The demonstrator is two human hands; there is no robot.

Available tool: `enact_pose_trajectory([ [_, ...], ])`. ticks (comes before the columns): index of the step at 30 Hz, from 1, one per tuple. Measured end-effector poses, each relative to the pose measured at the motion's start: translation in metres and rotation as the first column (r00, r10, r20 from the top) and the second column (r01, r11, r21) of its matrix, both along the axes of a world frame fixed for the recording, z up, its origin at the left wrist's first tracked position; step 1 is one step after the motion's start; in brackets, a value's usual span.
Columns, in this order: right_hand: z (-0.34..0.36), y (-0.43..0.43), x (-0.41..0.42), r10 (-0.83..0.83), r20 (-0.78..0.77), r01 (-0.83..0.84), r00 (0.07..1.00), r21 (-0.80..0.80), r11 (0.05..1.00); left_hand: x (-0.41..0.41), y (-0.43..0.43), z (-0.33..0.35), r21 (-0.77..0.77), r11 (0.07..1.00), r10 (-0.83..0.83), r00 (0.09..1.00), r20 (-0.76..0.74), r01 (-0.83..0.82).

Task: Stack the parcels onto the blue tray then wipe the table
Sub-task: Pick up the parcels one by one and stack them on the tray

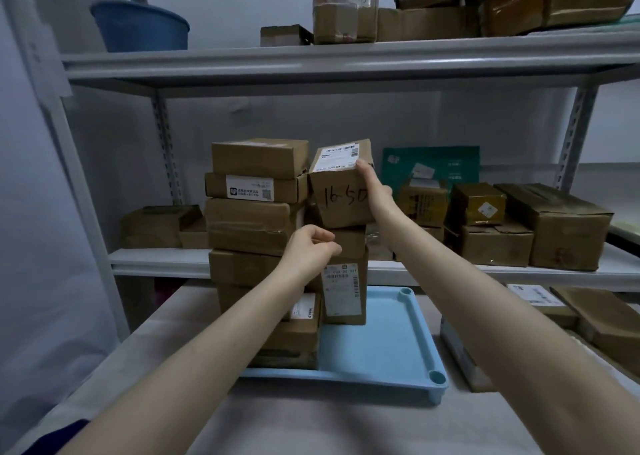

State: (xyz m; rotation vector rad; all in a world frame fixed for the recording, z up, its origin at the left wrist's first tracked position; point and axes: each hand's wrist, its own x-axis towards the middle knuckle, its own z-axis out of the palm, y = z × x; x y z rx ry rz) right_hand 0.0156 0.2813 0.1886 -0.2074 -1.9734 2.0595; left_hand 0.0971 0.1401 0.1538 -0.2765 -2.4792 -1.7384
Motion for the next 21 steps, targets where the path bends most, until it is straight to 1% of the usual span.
enact_pose_trajectory([
  [3,-0.004,-0.002,-0.008,-0.002,0.028,0.001,1.0,0.037,0.999,-0.007,0.002,-0.005,-0.016,1.0,-0.018,1.0,0.023,0.018],
  [6,-0.007,0.0,-0.007,0.002,0.024,-0.004,1.0,0.087,0.996,-0.013,0.005,-0.009,-0.015,1.0,-0.012,0.999,0.032,0.013],
  [11,-0.021,0.007,-0.007,0.085,0.04,-0.092,0.996,0.228,0.969,-0.019,0.011,-0.01,-0.003,1.0,0.006,0.999,0.035,-0.006],
  [14,-0.028,0.012,-0.007,0.084,0.042,-0.093,0.996,0.316,0.944,-0.02,0.012,-0.009,-0.001,1.0,0.011,1.0,0.028,-0.011],
  [16,-0.03,0.012,-0.007,0.081,0.031,-0.087,0.996,0.332,0.939,-0.019,0.011,-0.008,0.001,1.0,0.011,1.0,0.022,-0.011],
  [18,-0.032,0.012,-0.01,0.06,0.022,-0.064,0.998,0.356,0.932,-0.016,0.011,-0.008,-0.009,1.0,0.015,1.0,-0.008,-0.016],
  [21,-0.038,0.012,-0.012,0.032,0.012,-0.034,0.999,0.409,0.912,-0.007,0.009,-0.004,-0.078,0.997,0.006,0.988,-0.152,-0.018],
])
